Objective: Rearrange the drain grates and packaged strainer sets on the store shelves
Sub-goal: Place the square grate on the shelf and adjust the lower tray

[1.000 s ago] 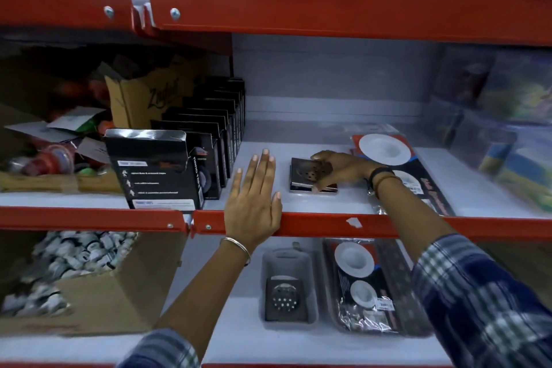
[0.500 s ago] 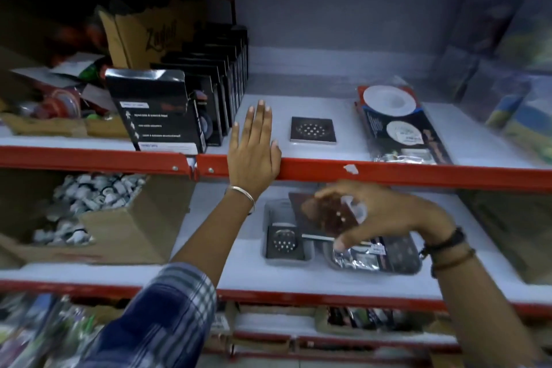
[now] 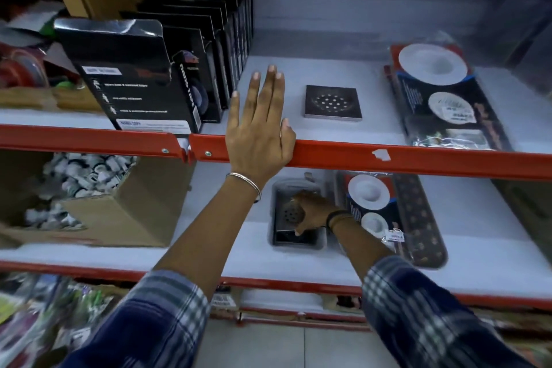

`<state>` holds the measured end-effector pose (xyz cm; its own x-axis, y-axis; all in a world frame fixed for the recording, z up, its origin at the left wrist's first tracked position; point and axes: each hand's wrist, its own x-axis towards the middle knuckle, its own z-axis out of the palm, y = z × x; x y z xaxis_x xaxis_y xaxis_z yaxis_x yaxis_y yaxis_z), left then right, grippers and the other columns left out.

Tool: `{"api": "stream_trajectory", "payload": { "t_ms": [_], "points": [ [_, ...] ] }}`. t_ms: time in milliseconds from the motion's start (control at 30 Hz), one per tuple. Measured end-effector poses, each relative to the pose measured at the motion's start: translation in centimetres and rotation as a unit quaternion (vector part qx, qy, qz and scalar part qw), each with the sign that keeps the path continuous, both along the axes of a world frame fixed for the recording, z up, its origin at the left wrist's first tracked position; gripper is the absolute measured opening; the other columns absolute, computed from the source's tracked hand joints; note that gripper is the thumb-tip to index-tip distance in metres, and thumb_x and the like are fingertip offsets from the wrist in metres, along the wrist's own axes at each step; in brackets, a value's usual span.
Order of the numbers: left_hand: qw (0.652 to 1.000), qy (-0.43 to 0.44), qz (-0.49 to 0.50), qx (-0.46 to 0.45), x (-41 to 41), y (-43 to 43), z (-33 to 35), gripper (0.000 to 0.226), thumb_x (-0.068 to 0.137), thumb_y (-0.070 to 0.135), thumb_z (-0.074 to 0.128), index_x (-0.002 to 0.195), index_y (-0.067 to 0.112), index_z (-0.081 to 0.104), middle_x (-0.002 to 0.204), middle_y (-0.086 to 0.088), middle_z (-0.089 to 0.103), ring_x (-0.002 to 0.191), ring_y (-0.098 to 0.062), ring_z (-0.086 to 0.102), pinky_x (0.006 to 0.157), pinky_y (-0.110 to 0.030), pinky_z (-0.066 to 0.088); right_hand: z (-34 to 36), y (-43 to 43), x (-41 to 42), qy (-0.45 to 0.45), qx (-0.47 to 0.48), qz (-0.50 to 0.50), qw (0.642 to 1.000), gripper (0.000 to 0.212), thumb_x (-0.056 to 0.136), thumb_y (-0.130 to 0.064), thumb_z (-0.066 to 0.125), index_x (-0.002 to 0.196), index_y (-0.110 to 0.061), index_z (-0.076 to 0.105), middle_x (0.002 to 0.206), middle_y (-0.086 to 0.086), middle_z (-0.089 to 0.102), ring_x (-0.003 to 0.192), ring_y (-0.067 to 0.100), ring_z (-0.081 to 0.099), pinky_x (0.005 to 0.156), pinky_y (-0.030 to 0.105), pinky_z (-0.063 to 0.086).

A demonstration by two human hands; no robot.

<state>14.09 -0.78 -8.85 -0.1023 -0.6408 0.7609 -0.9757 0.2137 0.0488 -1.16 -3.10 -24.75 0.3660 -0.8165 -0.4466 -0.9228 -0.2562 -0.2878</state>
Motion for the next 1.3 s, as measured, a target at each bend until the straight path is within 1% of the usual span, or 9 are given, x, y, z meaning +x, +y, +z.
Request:
{"api": "stream_trajectory", "payload": {
  "t_ms": [200, 300, 500, 633, 767, 867, 1000, 1167, 1300],
  "points": [
    [1.000, 0.010, 0.008, -0.011, 0.0, 0.1, 0.1, 0.068, 0.082, 0.030, 0.040, 0.145, 0.009, 0.028, 0.153, -0.010, 0.034, 0.143, -0.025, 0.029, 0.116, -0.045, 0.021, -2.3, 0.2, 0.5, -0.003, 0.036, -0.034, 0.999, 0.094, 0.070, -0.032, 0.080, 0.145, -0.010, 0.027, 0.152, 0.013, 0.030, 0.139, 0.032, 0.029, 0.113, 0.040, 0.031],
    [1.000, 0.008, 0.008, -0.005, 0.0, 0.2, 0.1, 0.066, 0.083, 0.030, 0.039, 0.145, 0.009, 0.028, 0.153, -0.009, 0.033, 0.143, -0.025, 0.028, 0.116, -0.046, 0.022, -0.3, 1.5, 0.5, -0.040, 0.012, -0.059, 0.997, 0.078, 0.072, -0.035, 0.076, 0.135, -0.009, 0.039, 0.140, 0.012, 0.043, 0.130, 0.032, 0.043, 0.102, 0.036, 0.040],
    [1.000, 0.007, 0.005, 0.028, -0.1, 0.7, 0.6, 0.064, 0.086, 0.028, 0.037, 0.146, 0.010, 0.026, 0.154, -0.007, 0.031, 0.144, -0.023, 0.026, 0.116, -0.046, 0.022, 10.4, 8.4, -2.4, -0.186, -0.058, -0.051, 0.979, 0.062, 0.084, -0.029, 0.067, 0.139, -0.013, 0.041, 0.145, 0.007, 0.045, 0.133, 0.020, 0.042, 0.107, 0.029, 0.035],
    [0.999, 0.013, -0.001, 0.050, -0.2, 1.1, 0.9, 0.063, 0.086, 0.027, 0.036, 0.146, 0.011, 0.025, 0.155, -0.006, 0.029, 0.144, -0.022, 0.025, 0.116, -0.046, 0.023, 19.1, 12.6, -5.1, -0.244, -0.132, -0.022, 0.961, 0.048, 0.082, -0.036, 0.068, 0.126, -0.021, 0.055, 0.118, -0.005, 0.065, 0.103, 0.001, 0.061, 0.092, 0.016, 0.048],
    [0.997, 0.006, -0.002, 0.072, -0.2, 1.7, 1.5, 0.064, 0.086, 0.027, 0.032, 0.147, 0.011, 0.024, 0.156, -0.006, 0.026, 0.145, -0.024, 0.021, 0.116, -0.048, 0.025, 25.4, 11.7, -5.9, -0.314, -0.282, -0.004, 0.907, 0.031, 0.085, -0.026, 0.065, 0.115, -0.017, 0.064, 0.101, -0.010, 0.069, 0.089, -0.005, 0.065, 0.083, 0.004, 0.046],
    [0.996, 0.005, -0.005, 0.084, -0.2, 1.8, 1.6, 0.064, 0.086, 0.028, 0.031, 0.147, 0.010, 0.025, 0.156, -0.007, 0.026, 0.145, -0.024, 0.022, 0.115, -0.049, 0.026, 26.4, 7.1, -5.6, -0.270, -0.318, -0.018, 0.909, 0.039, 0.085, -0.021, 0.067, 0.122, -0.013, 0.058, 0.116, 0.002, 0.066, 0.100, 0.005, 0.063, 0.087, 0.006, 0.042],
    [0.996, 0.004, -0.005, 0.083, -0.1, 1.6, 1.5, 0.064, 0.085, 0.028, 0.032, 0.147, 0.010, 0.025, 0.156, -0.007, 0.026, 0.145, -0.023, 0.022, 0.115, -0.048, 0.027, 25.3, 0.2, -4.8, -0.108, -0.228, -0.011, 0.968, 0.070, 0.081, -0.021, 0.068, 0.143, -0.015, 0.034, 0.149, 0.009, 0.039, 0.134, 0.026, 0.040, 0.110, 0.032, 0.030],
    [0.998, 0.001, -0.003, 0.057, 0.1, 0.8, 1.0, 0.066, 0.084, 0.029, 0.033, 0.147, 0.010, 0.023, 0.156, -0.007, 0.025, 0.144, -0.022, 0.018, 0.115, -0.047, 0.024, 24.4, -4.1, -4.1, -0.049, -0.057, -0.044, 0.996, 0.093, 0.079, -0.037, 0.070, 0.149, -0.023, 0.011, 0.158, 0.002, 0.019, 0.143, 0.026, 0.023, 0.115, 0.041, 0.020],
    [0.999, -0.005, 0.002, 0.039, 0.2, 0.5, 0.6, 0.067, 0.083, 0.030, 0.034, 0.147, 0.010, 0.022, 0.156, -0.008, 0.025, 0.144, -0.023, 0.019, 0.116, -0.045, 0.020, 24.2, -5.5, -4.6, -0.049, -0.077, -0.043, 0.995, 0.087, 0.079, -0.041, 0.069, 0.147, -0.020, 0.020, 0.151, 0.005, 0.026, 0.138, 0.026, 0.028, 0.112, 0.040, 0.023]
  ]
}}
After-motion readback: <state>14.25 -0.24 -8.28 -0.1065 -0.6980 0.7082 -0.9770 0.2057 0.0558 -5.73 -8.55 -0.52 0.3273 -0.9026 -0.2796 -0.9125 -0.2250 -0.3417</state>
